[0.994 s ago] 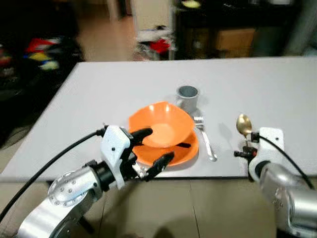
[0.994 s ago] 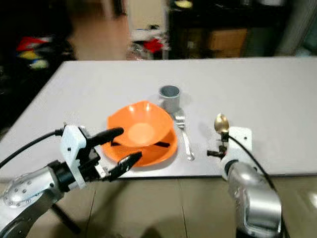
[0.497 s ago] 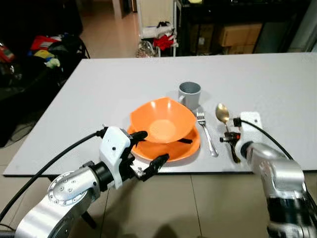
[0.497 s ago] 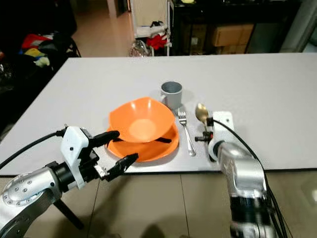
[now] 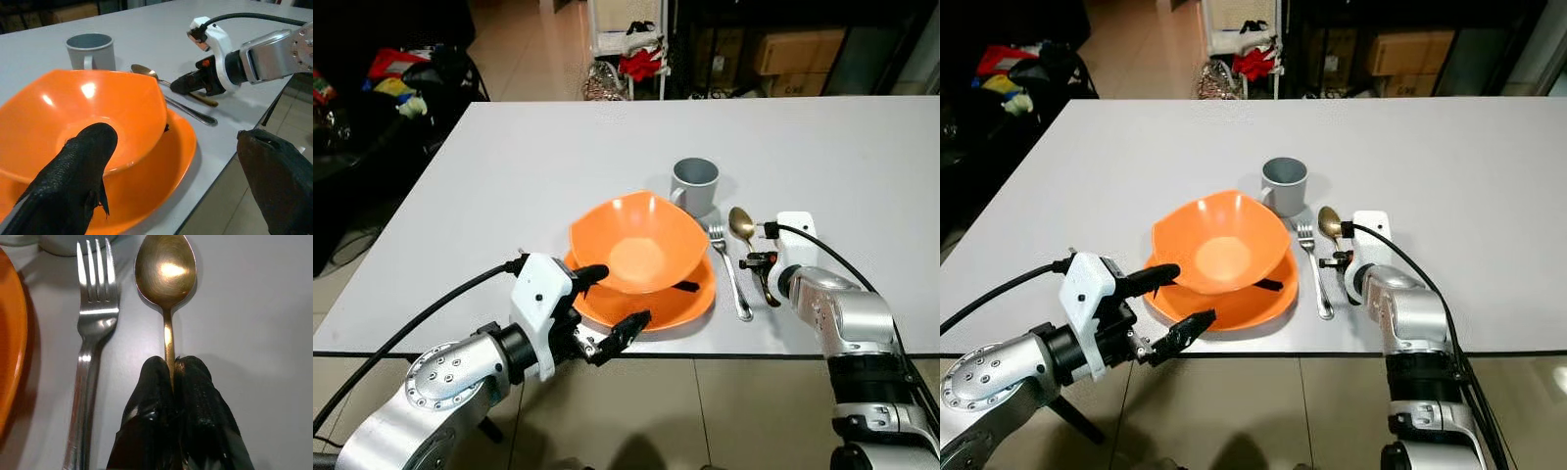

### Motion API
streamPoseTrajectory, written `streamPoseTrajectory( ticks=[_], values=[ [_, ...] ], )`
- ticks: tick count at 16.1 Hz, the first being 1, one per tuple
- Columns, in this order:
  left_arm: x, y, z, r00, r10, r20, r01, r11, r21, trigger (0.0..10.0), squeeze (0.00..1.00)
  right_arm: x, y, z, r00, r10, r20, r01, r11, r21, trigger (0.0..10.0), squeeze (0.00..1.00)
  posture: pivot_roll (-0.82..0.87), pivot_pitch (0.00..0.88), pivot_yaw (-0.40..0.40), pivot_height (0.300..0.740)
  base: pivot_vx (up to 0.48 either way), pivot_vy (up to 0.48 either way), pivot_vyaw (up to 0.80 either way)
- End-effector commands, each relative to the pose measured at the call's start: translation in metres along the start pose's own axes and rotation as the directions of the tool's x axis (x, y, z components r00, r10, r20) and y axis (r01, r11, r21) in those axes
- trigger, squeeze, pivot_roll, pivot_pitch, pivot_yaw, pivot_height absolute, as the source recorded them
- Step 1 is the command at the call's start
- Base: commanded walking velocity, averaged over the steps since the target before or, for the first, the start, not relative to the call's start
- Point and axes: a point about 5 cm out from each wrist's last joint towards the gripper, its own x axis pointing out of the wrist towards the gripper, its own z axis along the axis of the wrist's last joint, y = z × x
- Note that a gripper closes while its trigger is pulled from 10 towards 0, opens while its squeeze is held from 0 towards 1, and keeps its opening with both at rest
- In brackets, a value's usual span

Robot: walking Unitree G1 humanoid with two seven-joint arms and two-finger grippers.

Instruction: Setting the table

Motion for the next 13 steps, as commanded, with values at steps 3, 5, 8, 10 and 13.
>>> streamPoseTrajectory(
  ticks=[3,5,8,10,13],
  values=[
    [-0.003,-0.003,0.002,1.000,-0.015,-0.007,0.015,1.000,0.009,10.0,0.00,0.005,0.009,-0.003,0.999,0.038,-0.028,-0.037,0.999,0.033,10.0,0.00,0.03,0.000,0.035,0.740,0.000,0.000,0.00],
    [-0.003,-0.002,0.002,1.000,-0.016,-0.007,0.016,1.000,0.009,10.0,0.00,0.006,0.008,-0.005,0.999,0.027,-0.046,-0.026,0.999,0.030,10.0,0.00,0.03,0.000,0.034,0.740,0.000,0.000,0.00],
    [-0.003,-0.003,0.003,1.000,-0.018,-0.005,0.018,1.000,0.009,10.0,0.00,0.005,0.006,-0.008,0.998,-0.005,-0.067,0.007,1.000,0.027,10.0,0.00,0.03,0.000,0.034,0.740,0.000,0.000,0.00],
    [-0.003,-0.004,0.003,1.000,-0.021,-0.003,0.021,1.000,0.006,10.0,0.00,0.000,0.000,-0.012,0.995,-0.043,-0.086,0.044,0.999,0.007,10.0,0.00,0.03,0.000,0.032,0.740,0.000,0.000,0.00],
    [-0.003,-0.004,0.003,1.000,-0.023,-0.002,0.023,1.000,0.004,10.0,0.00,-0.003,-0.004,-0.014,0.994,-0.059,-0.090,0.058,0.998,-0.019,10.0,0.00,0.03,0.000,0.034,0.740,0.000,0.000,0.00]
  ],
)
